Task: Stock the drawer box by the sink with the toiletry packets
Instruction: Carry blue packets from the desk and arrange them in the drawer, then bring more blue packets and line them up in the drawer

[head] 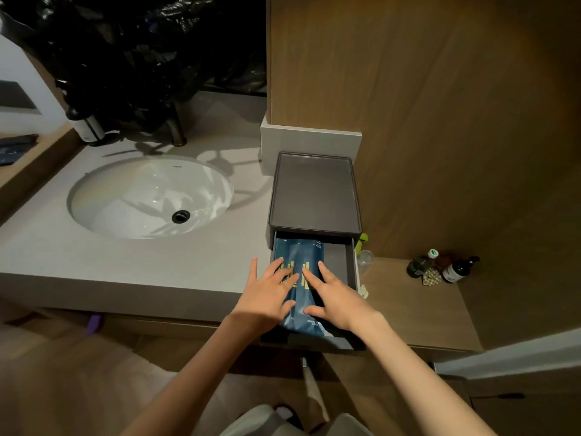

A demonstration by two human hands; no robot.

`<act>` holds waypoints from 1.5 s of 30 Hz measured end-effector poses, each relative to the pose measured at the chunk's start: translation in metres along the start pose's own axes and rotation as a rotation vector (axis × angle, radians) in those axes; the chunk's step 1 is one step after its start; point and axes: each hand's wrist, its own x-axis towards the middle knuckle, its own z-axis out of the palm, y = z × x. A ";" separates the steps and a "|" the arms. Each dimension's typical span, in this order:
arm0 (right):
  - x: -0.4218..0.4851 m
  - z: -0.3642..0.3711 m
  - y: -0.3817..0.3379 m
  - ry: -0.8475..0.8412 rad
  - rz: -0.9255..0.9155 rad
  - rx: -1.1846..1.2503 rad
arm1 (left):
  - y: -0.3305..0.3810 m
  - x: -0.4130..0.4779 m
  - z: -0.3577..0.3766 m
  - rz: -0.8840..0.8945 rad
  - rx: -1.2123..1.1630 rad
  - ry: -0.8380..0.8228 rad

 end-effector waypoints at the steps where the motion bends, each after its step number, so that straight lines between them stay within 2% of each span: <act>1: -0.002 -0.003 0.000 0.024 -0.018 0.007 | 0.000 -0.002 -0.002 -0.004 -0.067 0.029; 3: -0.009 -0.010 0.001 0.101 -0.071 0.044 | -0.001 -0.007 -0.006 -0.022 -0.225 0.131; 6: -0.020 -0.024 -0.002 0.223 -0.182 0.169 | -0.001 -0.024 -0.014 -0.078 -0.449 0.394; 11: -0.034 -0.038 -0.034 0.322 -0.282 0.494 | -0.009 -0.076 -0.011 -0.327 -0.785 0.678; 14: -0.035 -0.032 -0.065 0.289 -0.315 0.611 | -0.020 -0.113 -0.004 -0.461 -1.044 0.734; 17: -0.034 -0.019 -0.099 0.177 -0.382 0.586 | -0.031 -0.150 0.007 -0.592 -1.224 0.778; 23: -0.022 0.023 -0.168 0.032 -0.472 0.562 | -0.064 -0.218 0.034 -0.816 -1.328 0.895; 27: -0.001 0.053 -0.218 -0.071 -0.439 0.573 | -0.110 -0.261 0.054 -0.911 -1.347 0.906; 37: 0.049 0.116 -0.382 -0.016 -0.289 0.707 | -0.296 -0.347 0.046 -0.834 -1.308 0.800; 45: 0.103 0.111 -0.515 0.008 -0.317 0.779 | -0.427 -0.379 0.027 -0.847 -1.325 0.819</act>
